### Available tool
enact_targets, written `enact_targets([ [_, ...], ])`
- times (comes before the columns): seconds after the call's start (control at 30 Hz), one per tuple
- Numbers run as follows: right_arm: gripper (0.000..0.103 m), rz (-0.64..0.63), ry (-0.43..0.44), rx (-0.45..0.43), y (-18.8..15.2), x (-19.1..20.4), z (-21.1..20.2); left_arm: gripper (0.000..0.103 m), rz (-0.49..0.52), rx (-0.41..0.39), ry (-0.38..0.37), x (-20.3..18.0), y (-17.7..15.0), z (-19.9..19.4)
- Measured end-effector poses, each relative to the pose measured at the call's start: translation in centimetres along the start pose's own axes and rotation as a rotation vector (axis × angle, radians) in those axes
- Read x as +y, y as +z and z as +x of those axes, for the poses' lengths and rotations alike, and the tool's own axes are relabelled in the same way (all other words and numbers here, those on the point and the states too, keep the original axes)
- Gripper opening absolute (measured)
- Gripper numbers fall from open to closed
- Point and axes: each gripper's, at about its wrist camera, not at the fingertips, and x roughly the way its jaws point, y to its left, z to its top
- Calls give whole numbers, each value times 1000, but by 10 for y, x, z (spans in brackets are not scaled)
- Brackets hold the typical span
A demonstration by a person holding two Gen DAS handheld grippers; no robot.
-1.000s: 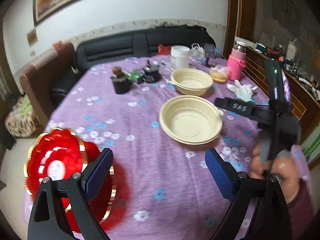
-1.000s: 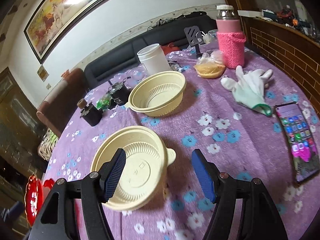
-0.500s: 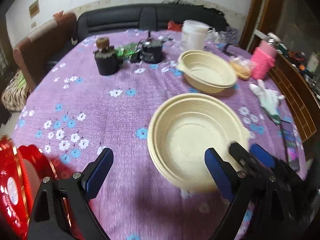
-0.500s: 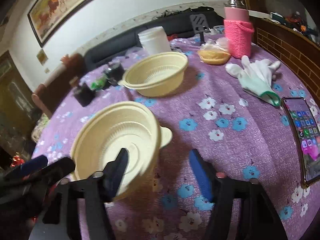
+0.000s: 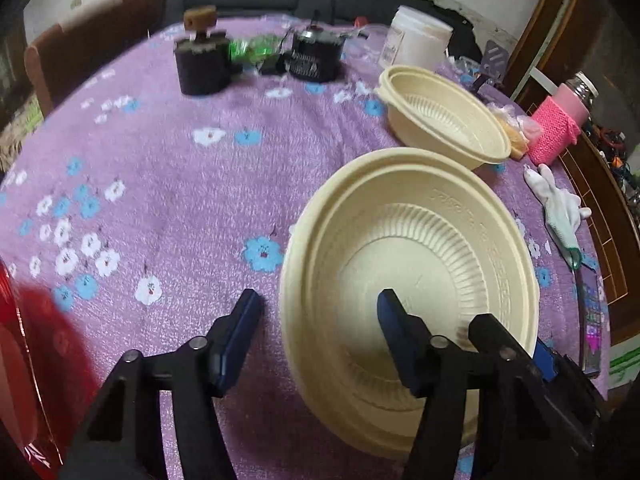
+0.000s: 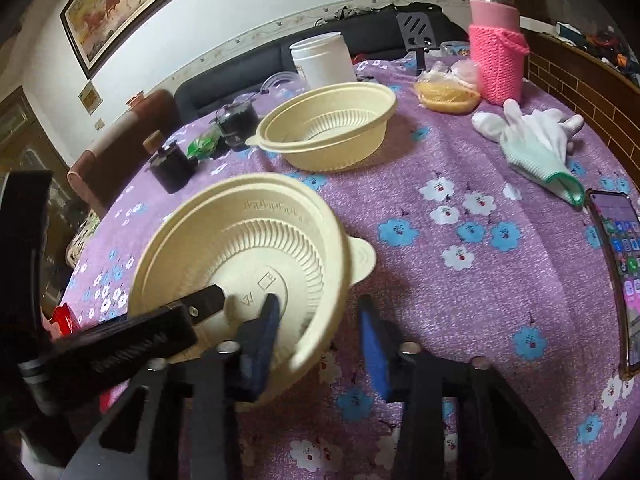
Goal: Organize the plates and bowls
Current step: 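Grasp the beige bowl rim with both grippers and lift it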
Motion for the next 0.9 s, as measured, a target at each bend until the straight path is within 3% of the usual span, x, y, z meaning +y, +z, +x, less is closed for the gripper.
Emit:
enact_targets([
  [0.13,25,-5,10,4,0,2,0,48,-13,-9,-16,-4,-3,0],
  [0.7,23,24,40,31,2,-1,0,47,-45,-32,-6,-5,-8,-2],
  [0.9,23,20,53,27,2,1,-3,37,-51,-20,-29,-4,-9,-3],
])
